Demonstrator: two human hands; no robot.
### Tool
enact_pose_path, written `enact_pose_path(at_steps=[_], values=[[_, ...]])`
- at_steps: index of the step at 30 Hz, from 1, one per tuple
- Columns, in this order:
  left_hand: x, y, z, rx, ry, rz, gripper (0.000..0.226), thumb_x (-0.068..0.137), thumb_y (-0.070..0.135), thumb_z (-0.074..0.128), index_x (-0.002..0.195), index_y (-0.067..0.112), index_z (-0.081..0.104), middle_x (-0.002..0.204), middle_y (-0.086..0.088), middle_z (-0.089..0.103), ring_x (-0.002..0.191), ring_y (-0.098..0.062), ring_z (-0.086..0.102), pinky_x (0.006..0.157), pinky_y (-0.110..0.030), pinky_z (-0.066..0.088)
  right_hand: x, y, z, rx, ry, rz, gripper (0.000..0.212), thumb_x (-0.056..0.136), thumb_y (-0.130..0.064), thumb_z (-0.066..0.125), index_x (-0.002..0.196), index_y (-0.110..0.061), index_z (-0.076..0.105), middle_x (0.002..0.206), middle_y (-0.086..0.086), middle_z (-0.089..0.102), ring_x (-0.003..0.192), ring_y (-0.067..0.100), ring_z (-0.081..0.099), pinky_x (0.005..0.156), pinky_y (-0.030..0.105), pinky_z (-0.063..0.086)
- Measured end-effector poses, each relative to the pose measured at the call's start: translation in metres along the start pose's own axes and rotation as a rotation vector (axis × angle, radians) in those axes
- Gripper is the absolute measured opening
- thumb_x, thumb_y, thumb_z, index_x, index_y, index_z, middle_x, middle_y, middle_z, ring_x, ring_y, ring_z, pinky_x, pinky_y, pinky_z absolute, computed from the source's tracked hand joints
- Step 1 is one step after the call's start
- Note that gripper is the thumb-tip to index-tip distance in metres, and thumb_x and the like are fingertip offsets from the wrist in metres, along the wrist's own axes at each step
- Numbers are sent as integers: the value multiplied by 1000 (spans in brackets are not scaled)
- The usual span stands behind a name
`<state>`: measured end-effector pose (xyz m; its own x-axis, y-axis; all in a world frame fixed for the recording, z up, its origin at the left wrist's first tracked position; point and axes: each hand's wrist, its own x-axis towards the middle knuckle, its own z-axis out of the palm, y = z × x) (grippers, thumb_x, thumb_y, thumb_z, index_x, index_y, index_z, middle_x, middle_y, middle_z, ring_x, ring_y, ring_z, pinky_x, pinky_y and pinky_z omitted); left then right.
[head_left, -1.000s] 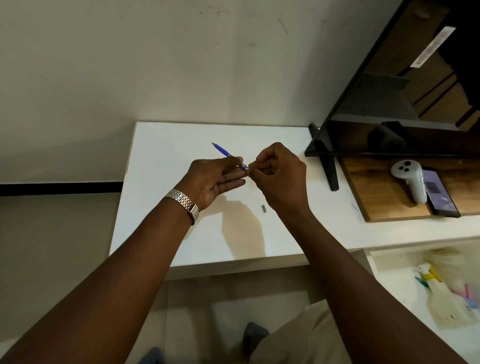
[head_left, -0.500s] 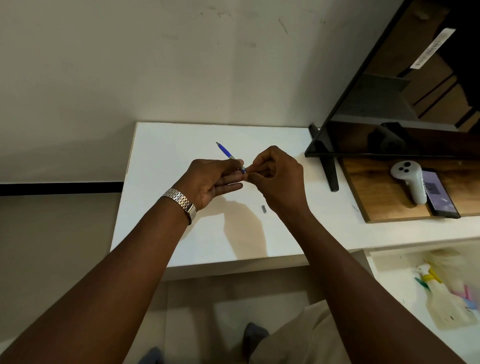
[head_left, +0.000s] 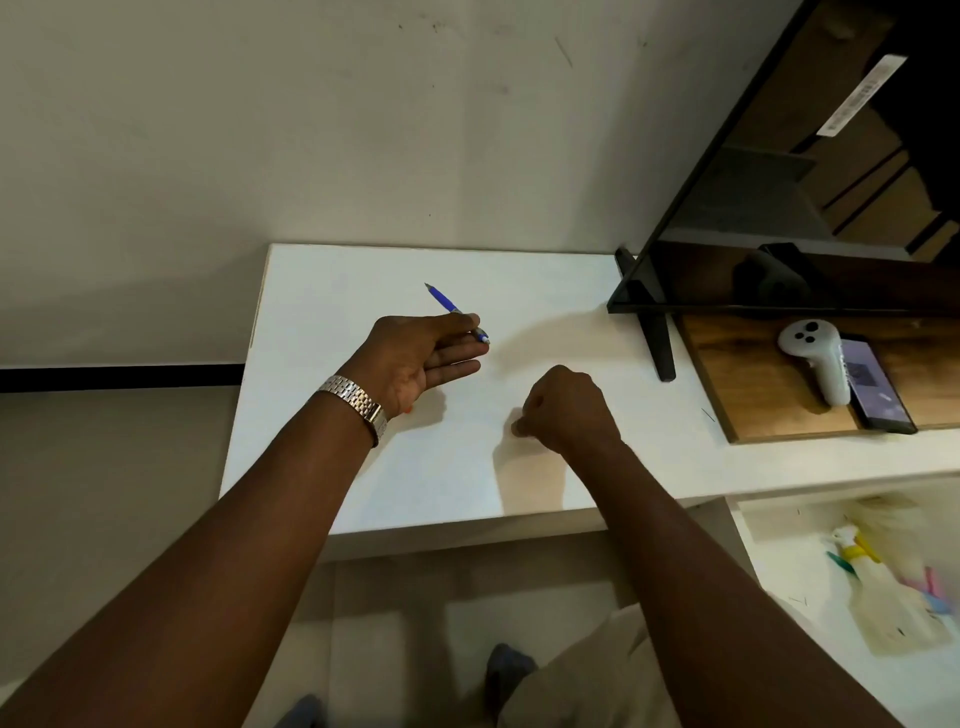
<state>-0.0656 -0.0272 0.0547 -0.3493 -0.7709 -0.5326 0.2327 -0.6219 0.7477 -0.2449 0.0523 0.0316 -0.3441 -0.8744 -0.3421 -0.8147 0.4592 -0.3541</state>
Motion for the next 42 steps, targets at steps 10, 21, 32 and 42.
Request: enact_pose_path(at_steps=[10, 21, 32, 42], values=[[0, 2, -2, -6, -6, 4, 17, 85, 9, 81, 96, -2, 75, 86, -16, 81, 80, -23, 81, 74, -37, 67, -2, -7, 11, 74, 149, 41, 20, 76, -12, 77, 93, -3, 72, 92, 14, 76, 89, 34, 73, 78, 36, 61], [3, -1, -1, -63, 5, 22, 13, 88, 5, 77, 97, -3, 75, 89, -19, 81, 83, -26, 81, 68, -36, 66, -27, -42, -38, 602, 355, -292, 5, 83, -14, 78, 83, -16, 83, 61, -16, 72, 62, 11, 74, 66, 41, 67], [9, -4, 0, -82, -6, 15, 12, 85, 4, 79, 94, -4, 75, 87, -20, 81, 81, -28, 81, 64, -35, 65, -22, -38, -29, 500, 364, -322, 7, 82, -11, 79, 87, -13, 84, 64, -16, 69, 54, -4, 64, 56, 10, 51], [6, -4, 0, -1, -21, 40, 18, 86, 8, 79, 101, -1, 77, 93, -19, 82, 86, -27, 81, 64, -34, 65, -23, -42, -22, 580, 385, -320, 5, 85, -11, 79, 85, -13, 83, 67, -9, 72, 63, 5, 70, 59, 11, 52]])
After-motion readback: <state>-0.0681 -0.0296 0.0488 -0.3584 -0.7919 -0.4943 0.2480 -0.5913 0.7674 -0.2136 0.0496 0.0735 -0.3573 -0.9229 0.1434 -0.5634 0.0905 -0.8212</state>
